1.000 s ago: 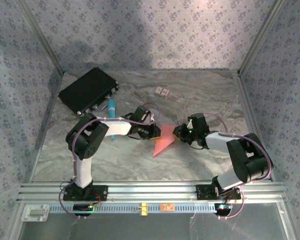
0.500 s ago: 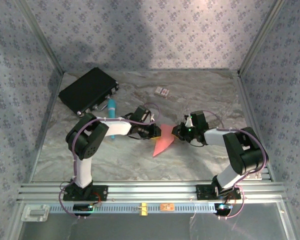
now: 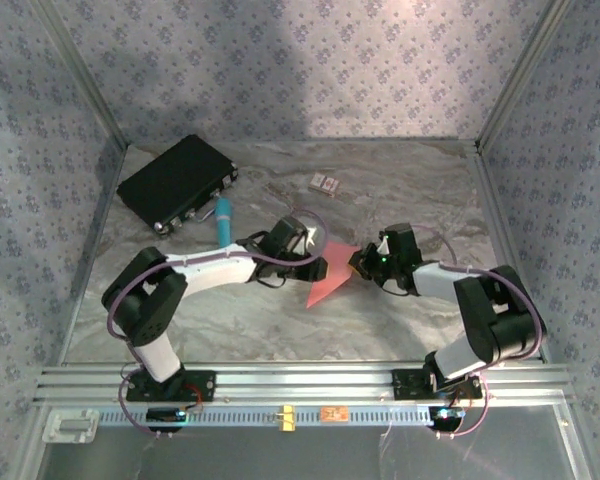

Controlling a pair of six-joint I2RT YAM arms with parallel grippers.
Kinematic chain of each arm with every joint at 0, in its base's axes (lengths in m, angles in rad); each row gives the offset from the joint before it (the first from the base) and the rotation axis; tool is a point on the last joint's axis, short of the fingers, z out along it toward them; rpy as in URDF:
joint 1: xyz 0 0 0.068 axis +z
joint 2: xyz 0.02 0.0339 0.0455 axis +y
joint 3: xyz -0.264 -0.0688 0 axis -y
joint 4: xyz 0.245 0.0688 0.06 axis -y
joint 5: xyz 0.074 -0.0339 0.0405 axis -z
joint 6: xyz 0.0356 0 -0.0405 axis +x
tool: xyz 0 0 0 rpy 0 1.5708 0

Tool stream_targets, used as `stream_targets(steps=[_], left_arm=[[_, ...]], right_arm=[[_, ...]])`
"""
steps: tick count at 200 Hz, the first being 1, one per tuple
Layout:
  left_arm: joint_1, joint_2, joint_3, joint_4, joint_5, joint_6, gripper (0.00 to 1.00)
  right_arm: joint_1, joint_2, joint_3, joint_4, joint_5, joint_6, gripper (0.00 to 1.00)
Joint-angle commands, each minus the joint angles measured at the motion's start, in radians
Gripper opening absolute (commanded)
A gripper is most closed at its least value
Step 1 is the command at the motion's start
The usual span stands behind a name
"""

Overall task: Fold a paper plane with a square sheet of paper (pick it up from the middle)
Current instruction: Fold the wing for the fifth time at the center of the table.

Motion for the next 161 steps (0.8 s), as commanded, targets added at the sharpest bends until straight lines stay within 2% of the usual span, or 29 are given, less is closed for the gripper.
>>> stream_targets(steps=[1,46,91,125,161], left_arm=[[-0.082,-0.007,0.018,-0.102,-0.119,0.149,0.52],[-0.204,0.036,0.050,-0.143,-0.273,0.225,0.55],[-0.250,0.086,0.093,-0.176,-0.420,0.245,0.56],[-0.266,0.120,0.113,-0.188,-0.480,0.258,0.54],[-0.272,0.135,0.119,-0.183,-0.489,0.260,0.46]], right_arm=[[0.011,-0.046,-0.024,0.030,0.056,0.097,0.08],[0.026,-0.068,-0.012,-0.007,0.068,0.096,0.08],[0.033,-0.068,-0.004,-0.010,0.068,0.097,0.08],[0.037,-0.067,-0.003,-0.012,0.069,0.100,0.09],[0.041,-0.069,-0.005,-0.007,0.070,0.103,0.09]])
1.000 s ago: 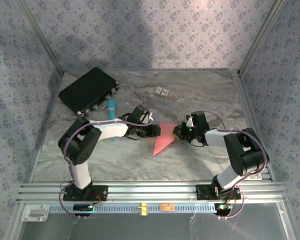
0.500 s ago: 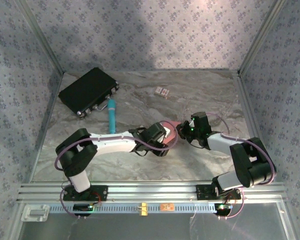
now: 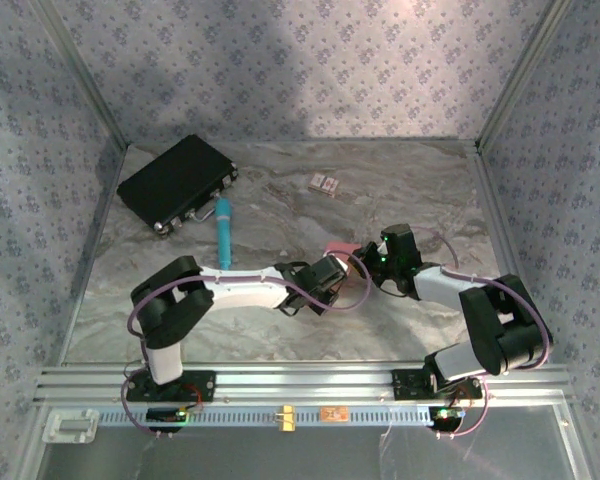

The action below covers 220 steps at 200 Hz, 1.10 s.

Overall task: Fold a paper plane with a square sheet of paper (pick it up from the middle)
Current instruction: Fold the wing for the fifth time at the center of the table.

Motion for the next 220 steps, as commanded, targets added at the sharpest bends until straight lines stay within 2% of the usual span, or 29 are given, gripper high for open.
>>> stream_targets(steps=[1,53,162,180,220], left_arm=[[-0.011,0.017,0.031,-0.021,-0.045,0.016,0.45],[-0.013,0.027,0.035,-0.029,-0.066,0.011,0.36],[-0.013,0.031,0.032,-0.042,-0.088,0.009,0.34],[-0.013,0.025,0.029,-0.040,-0.088,0.010,0.38],[-0.013,0.021,0.020,-0.032,-0.082,0.011,0.37]], right_arm=[[0.008,-0.015,0.007,-0.012,0.017,0.019,0.09],[0.009,-0.017,0.000,-0.008,0.018,0.022,0.09],[0.008,-0.021,-0.002,-0.007,0.024,0.014,0.06],[0.008,-0.025,-0.002,-0.008,0.028,0.016,0.05],[0.008,-0.027,-0.001,-0.009,0.027,0.012,0.03]])
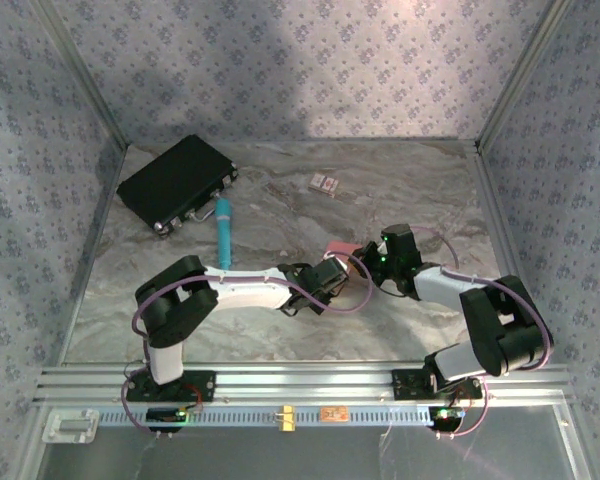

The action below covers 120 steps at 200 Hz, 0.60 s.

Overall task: Fold a paper plane with a square sheet of paper (pick it up from the middle)
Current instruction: Fold the wing for the fifth time at the center of the table.

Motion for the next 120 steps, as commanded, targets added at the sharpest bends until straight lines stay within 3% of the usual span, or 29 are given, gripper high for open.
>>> stream_targets(steps=[1,90,120], left_arm=[[-0.007,0.002,0.009,-0.019,-0.013,0.004,0.37],[-0.007,-0.012,-0.002,-0.004,-0.020,0.004,0.20],[-0.007,-0.022,-0.012,0.007,-0.027,0.008,0.20]], right_arm=[[0.006,-0.020,-0.001,-0.010,0.016,0.009,0.03],[0.004,-0.021,-0.006,-0.016,0.018,0.007,0.04],[0.004,-0.027,-0.004,-0.018,0.017,-0.001,0.04]])
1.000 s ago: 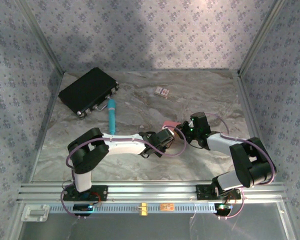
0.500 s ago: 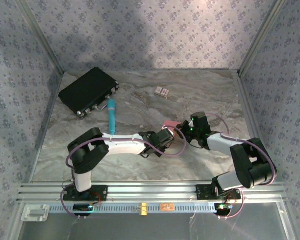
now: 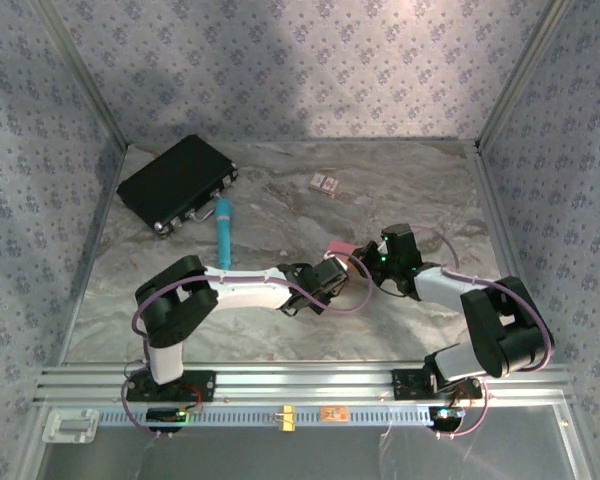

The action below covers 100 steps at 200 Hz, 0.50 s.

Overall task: Fold a paper plane with a square sheet of paper (pick it up from the middle)
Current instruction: Fold the wing for the fifth time at the center of the table.

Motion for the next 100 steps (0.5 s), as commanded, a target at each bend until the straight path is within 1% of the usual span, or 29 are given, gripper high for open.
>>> stream_targets(steps=[1,22,37,49,76,92,100], left_arm=[[-0.007,-0.023,-0.012,0.005,-0.023,0.006,0.20],[-0.006,-0.022,-0.012,0.002,-0.030,0.014,0.21],[-0.007,-0.022,-0.015,0.003,-0.033,0.018,0.19],[-0.006,-0.022,-0.015,0.005,-0.033,0.019,0.14],[-0.006,-0.020,-0.012,0.006,-0.033,0.019,0.07],[-0.002,-0.020,-0.007,0.003,-0.020,0.015,0.06],[0.004,-0.023,-0.005,0.004,-0.002,0.013,0.05]], right_arm=[[0.004,-0.020,-0.003,-0.016,0.017,-0.001,0.04],[0.004,-0.020,0.000,-0.023,0.014,-0.006,0.04],[0.003,-0.020,0.001,-0.024,0.012,-0.006,0.06],[0.004,-0.026,0.001,-0.024,0.008,-0.012,0.08],[0.003,-0.064,0.008,-0.082,0.029,-0.046,0.16],[0.000,-0.098,0.018,-0.151,0.052,-0.083,0.20],[-0.003,-0.119,0.021,-0.189,0.065,-0.104,0.24]])
